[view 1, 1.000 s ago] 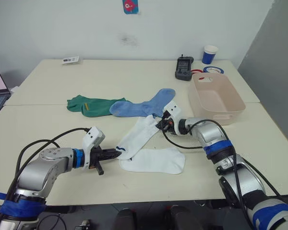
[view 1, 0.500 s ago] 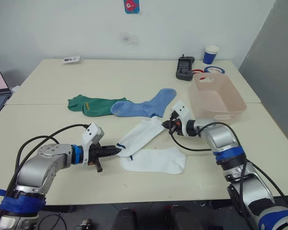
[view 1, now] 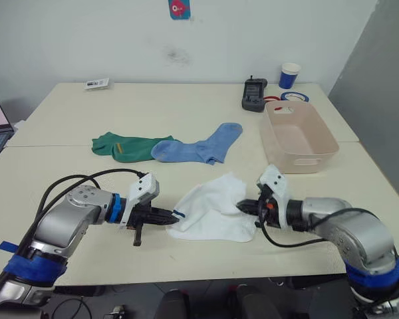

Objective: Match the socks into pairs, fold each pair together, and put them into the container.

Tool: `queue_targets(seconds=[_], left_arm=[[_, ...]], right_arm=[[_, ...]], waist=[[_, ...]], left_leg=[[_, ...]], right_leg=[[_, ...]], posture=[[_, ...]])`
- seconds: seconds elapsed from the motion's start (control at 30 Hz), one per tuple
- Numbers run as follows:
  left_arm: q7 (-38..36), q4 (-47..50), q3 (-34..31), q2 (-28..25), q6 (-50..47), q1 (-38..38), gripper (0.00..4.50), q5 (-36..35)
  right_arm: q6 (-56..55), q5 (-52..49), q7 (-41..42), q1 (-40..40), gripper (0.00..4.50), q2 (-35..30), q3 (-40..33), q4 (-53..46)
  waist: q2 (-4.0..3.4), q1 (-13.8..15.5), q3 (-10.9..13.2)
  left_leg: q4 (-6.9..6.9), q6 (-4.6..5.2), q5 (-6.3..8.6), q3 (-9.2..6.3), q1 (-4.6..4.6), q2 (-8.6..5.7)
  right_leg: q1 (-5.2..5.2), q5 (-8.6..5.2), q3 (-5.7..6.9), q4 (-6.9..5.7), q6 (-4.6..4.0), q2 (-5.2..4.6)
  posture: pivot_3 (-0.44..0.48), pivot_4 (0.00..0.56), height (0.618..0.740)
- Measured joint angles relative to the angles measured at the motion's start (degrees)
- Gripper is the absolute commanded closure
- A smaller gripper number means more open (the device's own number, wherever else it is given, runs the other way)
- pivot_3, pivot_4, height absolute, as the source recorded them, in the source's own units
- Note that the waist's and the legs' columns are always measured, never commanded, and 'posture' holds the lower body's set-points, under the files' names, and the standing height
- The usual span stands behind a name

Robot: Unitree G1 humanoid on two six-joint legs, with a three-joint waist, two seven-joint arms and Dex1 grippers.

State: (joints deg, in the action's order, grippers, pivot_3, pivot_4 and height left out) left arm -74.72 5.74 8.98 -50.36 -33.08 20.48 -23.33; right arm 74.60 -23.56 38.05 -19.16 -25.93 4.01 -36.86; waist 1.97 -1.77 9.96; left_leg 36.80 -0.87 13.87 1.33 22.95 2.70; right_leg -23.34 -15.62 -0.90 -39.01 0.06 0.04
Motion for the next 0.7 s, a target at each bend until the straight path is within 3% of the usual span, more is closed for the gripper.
queue_targets(seconds=[0.37, 0.53, 0.7], left_arm=[[-6.9, -13.5, 2.0, 0.4, 3.5, 11.8, 4.50, 3.5], [-9.8, -13.9, 3.0, 0.7, 3.5, 12.0, 4.50, 4.1], [-9.2, -10.3, 4.4, 1.5, 2.5, 8.1, 4.50, 4.7]], right_arm=[[10.3, -5.3, -3.3, -2.1, 4.45, 0.0, -9.8, -6.2], [10.6, -7.0, -3.4, -2.0, 4.45, -0.8, -9.8, -6.8], [10.8, -7.9, -4.0, 4.5, 4.45, -1.8, -9.4, -10.0]], waist=[[0.02, 0.0, 0.0], [0.02, 0.0, 0.0], [0.02, 0.1, 0.0]], left_leg=[[0.01, 0.01, 0.01, 0.03, 0.04, -0.04], [0.00, 0.02, 0.01, 0.04, 0.06, -0.01], [0.01, 0.02, 0.01, -0.03, 0.05, 0.02]], right_leg=[[-0.03, -0.01, -0.03, 0.04, 0.00, 0.34], [-0.03, -0.04, 0.02, 0.03, -0.06, 0.39], [-0.03, -0.05, -0.04, 0.03, -0.06, 0.35]], posture=[[0.000, 0.150, 0.740], [0.000, 0.150, 0.740], [0.000, 0.150, 0.740]])
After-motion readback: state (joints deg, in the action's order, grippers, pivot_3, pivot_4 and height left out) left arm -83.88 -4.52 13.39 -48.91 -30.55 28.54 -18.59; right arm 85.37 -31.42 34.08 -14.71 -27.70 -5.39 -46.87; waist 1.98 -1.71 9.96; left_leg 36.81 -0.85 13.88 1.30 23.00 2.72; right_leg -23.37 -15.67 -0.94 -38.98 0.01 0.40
